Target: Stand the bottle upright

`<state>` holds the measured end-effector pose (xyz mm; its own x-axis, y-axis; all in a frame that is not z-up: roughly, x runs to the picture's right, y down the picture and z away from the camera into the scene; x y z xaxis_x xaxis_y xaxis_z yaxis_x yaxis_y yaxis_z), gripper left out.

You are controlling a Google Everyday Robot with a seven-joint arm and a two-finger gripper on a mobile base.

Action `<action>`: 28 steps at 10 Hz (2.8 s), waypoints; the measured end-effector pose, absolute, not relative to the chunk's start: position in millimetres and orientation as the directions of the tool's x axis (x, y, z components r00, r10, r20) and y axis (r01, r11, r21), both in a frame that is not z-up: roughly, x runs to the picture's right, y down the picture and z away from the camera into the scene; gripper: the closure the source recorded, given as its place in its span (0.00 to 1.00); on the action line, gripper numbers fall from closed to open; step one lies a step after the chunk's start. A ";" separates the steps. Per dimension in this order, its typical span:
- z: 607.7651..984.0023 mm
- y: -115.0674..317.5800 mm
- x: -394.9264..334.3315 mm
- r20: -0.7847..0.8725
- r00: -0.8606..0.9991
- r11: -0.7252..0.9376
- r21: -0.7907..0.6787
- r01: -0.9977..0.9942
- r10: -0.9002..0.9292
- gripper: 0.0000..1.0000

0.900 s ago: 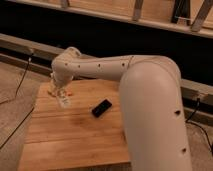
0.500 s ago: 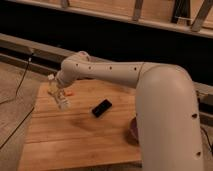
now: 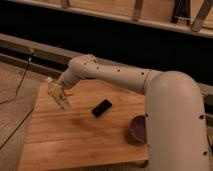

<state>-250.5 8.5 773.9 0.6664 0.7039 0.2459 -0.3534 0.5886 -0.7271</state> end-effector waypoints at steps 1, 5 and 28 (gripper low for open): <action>773.6 11.3 -251.1 0.302 0.677 0.622 -0.726 -0.292 0.671 1.00; 776.3 21.0 -252.3 0.433 0.682 0.694 -0.703 -0.154 0.589 1.00; 782.0 20.5 -266.4 0.779 0.453 0.849 -0.521 0.085 0.433 1.00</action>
